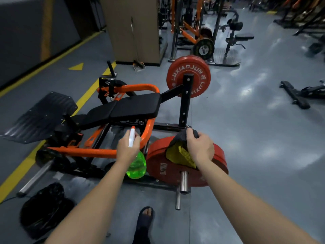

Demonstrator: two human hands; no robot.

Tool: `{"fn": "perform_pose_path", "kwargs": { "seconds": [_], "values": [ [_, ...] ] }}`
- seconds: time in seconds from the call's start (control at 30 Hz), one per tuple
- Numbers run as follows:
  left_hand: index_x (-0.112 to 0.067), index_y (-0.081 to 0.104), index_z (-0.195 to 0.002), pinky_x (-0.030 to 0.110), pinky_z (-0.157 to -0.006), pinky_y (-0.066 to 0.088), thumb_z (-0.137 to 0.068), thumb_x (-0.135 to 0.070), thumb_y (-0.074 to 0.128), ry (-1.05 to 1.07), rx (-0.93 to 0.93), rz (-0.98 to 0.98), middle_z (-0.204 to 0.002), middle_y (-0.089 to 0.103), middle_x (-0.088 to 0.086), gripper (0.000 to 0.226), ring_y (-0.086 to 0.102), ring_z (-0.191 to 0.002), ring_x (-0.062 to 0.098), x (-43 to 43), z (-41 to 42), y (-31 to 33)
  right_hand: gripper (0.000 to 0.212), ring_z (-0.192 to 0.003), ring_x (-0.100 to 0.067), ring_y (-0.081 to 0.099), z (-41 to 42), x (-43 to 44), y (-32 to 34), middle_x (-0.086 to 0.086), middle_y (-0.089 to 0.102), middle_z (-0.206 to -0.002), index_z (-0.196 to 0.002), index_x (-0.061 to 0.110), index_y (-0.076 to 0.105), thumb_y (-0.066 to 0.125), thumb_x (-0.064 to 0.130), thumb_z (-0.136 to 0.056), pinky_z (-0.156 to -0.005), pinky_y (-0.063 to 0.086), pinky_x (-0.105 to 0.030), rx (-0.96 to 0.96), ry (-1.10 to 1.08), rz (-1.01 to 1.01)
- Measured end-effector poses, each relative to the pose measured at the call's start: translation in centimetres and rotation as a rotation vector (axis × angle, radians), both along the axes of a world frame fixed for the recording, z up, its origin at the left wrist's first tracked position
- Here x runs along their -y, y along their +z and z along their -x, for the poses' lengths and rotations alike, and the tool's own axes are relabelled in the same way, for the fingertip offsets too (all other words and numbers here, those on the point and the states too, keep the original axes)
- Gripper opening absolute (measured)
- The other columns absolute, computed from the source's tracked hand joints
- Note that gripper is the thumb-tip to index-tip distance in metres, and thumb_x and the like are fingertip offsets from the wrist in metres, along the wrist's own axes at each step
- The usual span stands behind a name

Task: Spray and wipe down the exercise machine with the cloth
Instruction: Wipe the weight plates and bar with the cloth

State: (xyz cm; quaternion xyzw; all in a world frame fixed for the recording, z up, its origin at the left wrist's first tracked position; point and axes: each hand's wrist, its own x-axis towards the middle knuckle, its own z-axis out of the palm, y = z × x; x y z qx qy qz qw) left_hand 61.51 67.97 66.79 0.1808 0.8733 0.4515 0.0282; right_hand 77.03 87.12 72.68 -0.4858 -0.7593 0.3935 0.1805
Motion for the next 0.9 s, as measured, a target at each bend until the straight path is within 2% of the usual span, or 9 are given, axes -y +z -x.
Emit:
{"fn": "perform_pose_path", "kwargs": {
  "seconds": [0.1, 0.2, 0.27, 0.33, 0.43, 0.53, 0.63, 0.83, 0.9],
  "values": [
    [-0.020, 0.062, -0.092, 0.044, -0.079, 0.048, -0.089, -0.030, 0.055, 0.073, -0.014, -0.094, -0.089, 0.067, -0.003, 0.012, 0.062, -0.088, 0.027, -1.3, 6.9, 0.1, 0.052, -0.071, -0.029, 0.061, 6.4, -1.1, -0.2, -0.002, 0.064, -0.071, -0.065, 0.021, 0.061, 0.046, 0.064, -0.090, -0.061, 0.044, -0.032, -0.011, 0.007, -0.006],
    [-0.018, 0.061, -0.105, 0.041, -0.088, 0.049, -0.094, -0.024, 0.059, 0.090, 0.095, -0.211, -0.105, 0.068, -0.006, 0.013, 0.063, -0.095, 0.022, -3.9, 14.4, -0.4, 0.051, -0.067, -0.027, 0.058, 13.6, -2.8, -0.9, -0.003, 0.061, -0.067, -0.063, 0.019, 0.060, 0.048, 0.060, -0.091, -0.062, 0.043, -0.033, -0.030, -0.061, 0.012],
    [-0.020, 0.055, -0.105, 0.042, -0.087, 0.050, -0.094, -0.021, 0.066, 0.048, 0.139, -0.185, -0.100, 0.066, -0.004, 0.015, 0.062, -0.090, 0.023, -5.6, 18.1, -0.9, 0.052, -0.066, -0.027, 0.058, 16.9, -3.6, -1.4, -0.003, 0.060, -0.065, -0.063, 0.018, 0.060, 0.047, 0.060, -0.091, -0.060, 0.043, -0.033, -0.021, -0.081, 0.028],
    [-0.031, 0.050, -0.103, 0.045, -0.083, 0.051, -0.090, -0.027, 0.071, -0.015, 0.203, -0.151, -0.091, 0.063, 0.001, 0.025, 0.062, -0.086, 0.026, -7.3, 22.4, -1.6, 0.054, -0.069, -0.028, 0.061, 20.6, -4.4, -2.1, -0.003, 0.063, -0.069, -0.066, 0.019, 0.062, 0.045, 0.064, -0.088, -0.061, 0.046, -0.034, 0.012, -0.105, 0.036],
    [-0.035, 0.046, -0.112, 0.045, -0.086, 0.051, -0.088, -0.030, 0.076, -0.137, 0.309, -0.132, -0.102, 0.061, 0.002, 0.039, 0.061, -0.092, 0.021, -10.3, 28.3, -2.2, 0.053, -0.065, -0.028, 0.057, 25.3, -5.8, -2.5, -0.001, 0.057, -0.064, -0.059, 0.020, 0.053, 0.044, 0.064, -0.087, -0.059, 0.043, -0.034, 0.027, -0.174, 0.080],
    [-0.027, 0.042, -0.124, 0.039, -0.085, 0.050, -0.091, -0.025, 0.076, -0.224, 0.367, -0.155, -0.106, 0.063, 0.001, 0.047, 0.060, -0.095, 0.013, -14.2, 32.2, -2.7, 0.051, -0.059, -0.025, 0.048, 28.3, -7.3, -3.2, 0.001, 0.045, -0.056, -0.055, 0.019, 0.042, 0.048, 0.054, -0.091, -0.055, 0.036, -0.032, 0.030, -0.232, 0.107],
    [-0.028, 0.040, -0.125, 0.039, -0.080, 0.049, -0.094, -0.025, 0.071, -0.216, 0.377, -0.149, -0.096, 0.065, 0.005, 0.044, 0.062, -0.088, 0.021, -17.9, 35.2, -4.1, 0.049, -0.057, -0.024, 0.044, 30.0, -8.7, -4.1, 0.001, 0.043, -0.056, -0.056, 0.019, 0.041, 0.049, 0.050, -0.092, -0.054, 0.034, -0.032, 0.047, -0.253, 0.141],
    [-0.026, 0.035, -0.127, 0.043, -0.093, 0.051, -0.099, -0.031, 0.065, -0.200, 0.386, -0.216, -0.106, 0.071, 0.003, 0.041, 0.066, -0.101, 0.021, -23.9, 38.4, -7.9, 0.048, -0.066, -0.026, 0.055, 30.4, -11.0, -7.6, -0.003, 0.057, -0.063, -0.062, 0.015, 0.055, 0.048, 0.053, -0.093, -0.062, 0.043, -0.035, 0.115, -0.327, 0.186],
    [-0.022, 0.034, -0.134, 0.042, -0.097, 0.051, -0.099, -0.033, 0.066, -0.210, 0.379, -0.240, -0.120, 0.067, 0.003, 0.048, 0.064, -0.110, 0.020, -25.6, 38.8, -8.4, 0.047, -0.073, -0.027, 0.059, 30.1, -11.5, -8.3, -0.004, 0.062, -0.071, -0.071, 0.016, 0.062, 0.047, 0.054, -0.094, -0.065, 0.044, -0.035, 0.175, -0.342, 0.185]
  ]
}}
